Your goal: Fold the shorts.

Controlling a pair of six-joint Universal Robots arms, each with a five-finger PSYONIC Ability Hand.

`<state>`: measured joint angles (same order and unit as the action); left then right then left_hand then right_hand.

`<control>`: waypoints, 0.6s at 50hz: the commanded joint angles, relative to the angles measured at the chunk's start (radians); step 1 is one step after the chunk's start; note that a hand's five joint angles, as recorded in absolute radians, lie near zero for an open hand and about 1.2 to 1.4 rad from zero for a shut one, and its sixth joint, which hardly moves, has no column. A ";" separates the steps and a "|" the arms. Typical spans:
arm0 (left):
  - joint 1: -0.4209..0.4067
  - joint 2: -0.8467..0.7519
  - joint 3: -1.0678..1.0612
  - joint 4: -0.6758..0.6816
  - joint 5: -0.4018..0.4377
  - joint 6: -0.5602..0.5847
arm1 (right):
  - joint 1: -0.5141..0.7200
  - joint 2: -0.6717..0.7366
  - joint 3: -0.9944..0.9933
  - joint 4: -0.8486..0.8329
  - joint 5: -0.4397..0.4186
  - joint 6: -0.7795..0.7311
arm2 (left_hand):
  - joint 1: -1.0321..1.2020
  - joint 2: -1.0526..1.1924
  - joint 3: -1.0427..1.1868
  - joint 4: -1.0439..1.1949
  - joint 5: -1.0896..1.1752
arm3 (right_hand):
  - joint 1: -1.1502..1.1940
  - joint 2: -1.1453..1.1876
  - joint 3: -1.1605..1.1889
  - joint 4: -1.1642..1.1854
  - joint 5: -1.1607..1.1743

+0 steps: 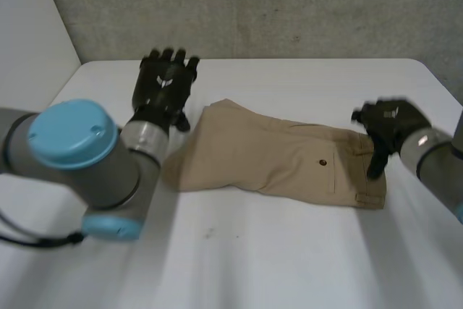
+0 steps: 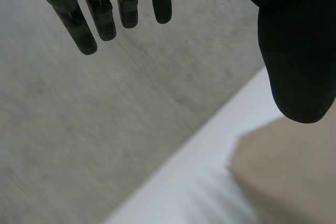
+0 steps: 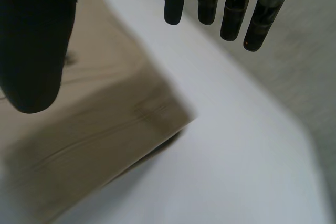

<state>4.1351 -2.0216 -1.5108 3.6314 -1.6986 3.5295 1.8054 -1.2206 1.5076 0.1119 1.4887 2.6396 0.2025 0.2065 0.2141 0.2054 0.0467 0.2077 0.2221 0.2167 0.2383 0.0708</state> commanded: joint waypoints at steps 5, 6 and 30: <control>0.002 0.083 -0.242 -0.143 0.011 -0.095 | -0.086 0.024 0.249 -0.234 -0.127 0.059 | -0.007 -0.011 -0.018 -0.010 -0.025 | 0.077 0.062 0.068 0.046 0.039; 0.002 0.083 -0.252 -0.137 0.022 -0.095 | -0.084 0.038 0.250 -0.270 -0.123 0.063 | -0.004 -0.008 -0.015 -0.007 -0.022 | 0.089 0.074 0.080 0.058 0.051; 0.016 0.192 -0.301 -0.097 0.031 -0.101 | -0.186 -0.010 0.139 -0.213 0.002 -0.478 | -0.007 -0.011 -0.018 -0.010 -0.025 | 1.189 1.174 1.180 1.158 1.151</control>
<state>4.1480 -1.8683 -1.8007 3.5355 -1.6662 3.4287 1.6299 -1.2022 1.7006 -0.1470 1.4447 2.4475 0.2025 0.2065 0.2141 0.2054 0.0468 0.9417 1.1663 1.1437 1.1898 0.9560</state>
